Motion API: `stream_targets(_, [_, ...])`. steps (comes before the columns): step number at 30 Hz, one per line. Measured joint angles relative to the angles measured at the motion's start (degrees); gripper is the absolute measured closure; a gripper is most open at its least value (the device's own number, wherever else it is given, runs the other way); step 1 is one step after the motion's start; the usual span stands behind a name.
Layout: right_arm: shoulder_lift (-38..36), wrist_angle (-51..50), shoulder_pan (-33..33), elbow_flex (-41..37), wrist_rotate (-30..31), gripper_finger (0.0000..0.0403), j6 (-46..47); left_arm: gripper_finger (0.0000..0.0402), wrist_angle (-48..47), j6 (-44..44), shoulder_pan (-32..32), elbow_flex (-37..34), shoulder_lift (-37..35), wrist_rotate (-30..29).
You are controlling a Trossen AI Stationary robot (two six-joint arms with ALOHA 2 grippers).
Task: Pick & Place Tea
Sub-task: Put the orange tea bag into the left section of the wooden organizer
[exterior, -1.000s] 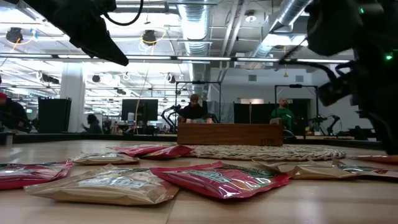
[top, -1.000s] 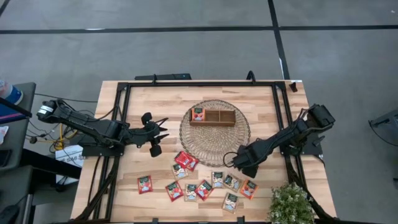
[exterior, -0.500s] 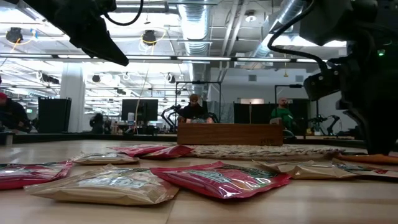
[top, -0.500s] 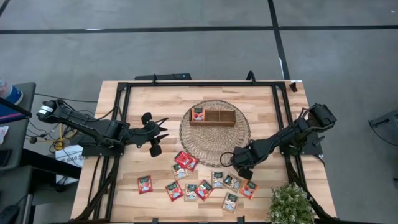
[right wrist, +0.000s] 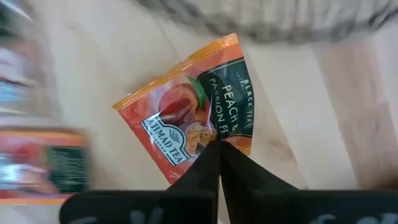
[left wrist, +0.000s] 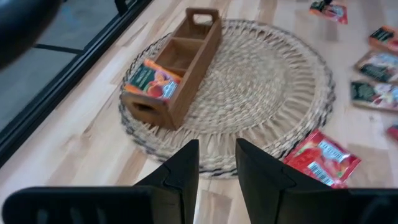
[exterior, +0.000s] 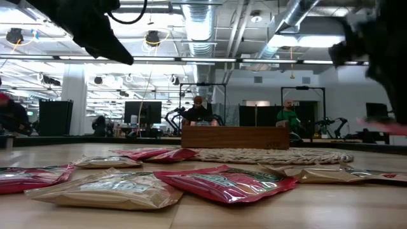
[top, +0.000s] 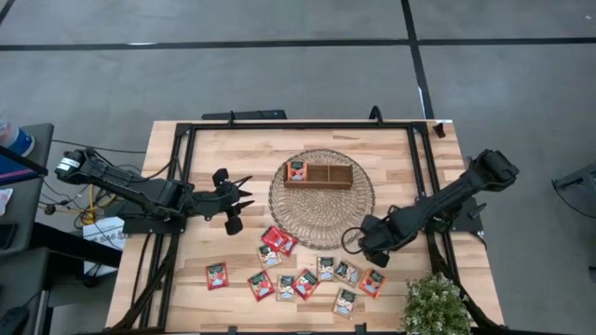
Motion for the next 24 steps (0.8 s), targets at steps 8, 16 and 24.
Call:
stream_targets(8, [0.1,-5.6,-1.8,8.6,16.4,0.0403,-4.1,0.0303,4.7,0.2,0.0,0.0,0.0,2.8])
stream_targets(16, [0.1,-4.4,-7.3,14.5,34.4,0.0403,-13.7,0.0303,17.3,1.8,0.0,0.0,0.0,6.5])
stream_targets(24, [0.1,1.3,-11.9,17.5,39.9,0.0403,-23.8,0.0303,29.5,5.1,1.1,0.0,4.9,8.6])
